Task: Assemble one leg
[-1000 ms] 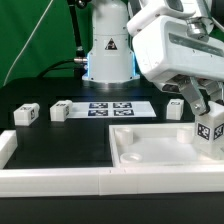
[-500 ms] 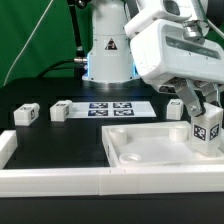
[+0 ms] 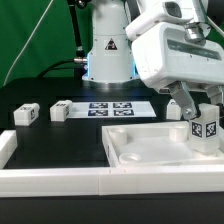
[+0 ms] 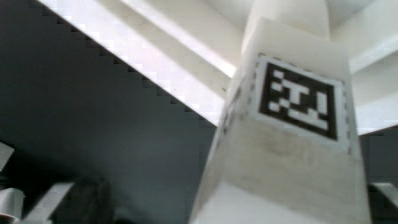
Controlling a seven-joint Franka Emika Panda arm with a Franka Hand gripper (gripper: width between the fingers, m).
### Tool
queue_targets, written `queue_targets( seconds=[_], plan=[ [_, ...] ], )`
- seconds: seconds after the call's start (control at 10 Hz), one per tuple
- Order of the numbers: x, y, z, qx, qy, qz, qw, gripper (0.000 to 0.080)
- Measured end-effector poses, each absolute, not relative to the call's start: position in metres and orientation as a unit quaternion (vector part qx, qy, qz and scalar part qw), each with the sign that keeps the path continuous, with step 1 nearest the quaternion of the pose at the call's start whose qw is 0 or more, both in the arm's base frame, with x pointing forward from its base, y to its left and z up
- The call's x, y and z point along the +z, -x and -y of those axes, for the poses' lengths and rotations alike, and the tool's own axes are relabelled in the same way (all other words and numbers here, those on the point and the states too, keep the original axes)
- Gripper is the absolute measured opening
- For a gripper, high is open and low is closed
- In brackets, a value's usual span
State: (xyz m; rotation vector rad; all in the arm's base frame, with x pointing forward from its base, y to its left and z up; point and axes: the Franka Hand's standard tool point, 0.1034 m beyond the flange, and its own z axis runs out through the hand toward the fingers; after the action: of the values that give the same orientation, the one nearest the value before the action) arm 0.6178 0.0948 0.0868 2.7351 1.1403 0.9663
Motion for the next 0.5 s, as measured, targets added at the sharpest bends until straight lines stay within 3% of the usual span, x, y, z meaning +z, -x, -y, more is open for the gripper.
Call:
queue_targets(
  seconds=[0.5],
  plan=[
    [0.0921, -0.618, -0.0961, 0.305, -0.879, -0.366, 0.011, 0.0649]
  ],
)
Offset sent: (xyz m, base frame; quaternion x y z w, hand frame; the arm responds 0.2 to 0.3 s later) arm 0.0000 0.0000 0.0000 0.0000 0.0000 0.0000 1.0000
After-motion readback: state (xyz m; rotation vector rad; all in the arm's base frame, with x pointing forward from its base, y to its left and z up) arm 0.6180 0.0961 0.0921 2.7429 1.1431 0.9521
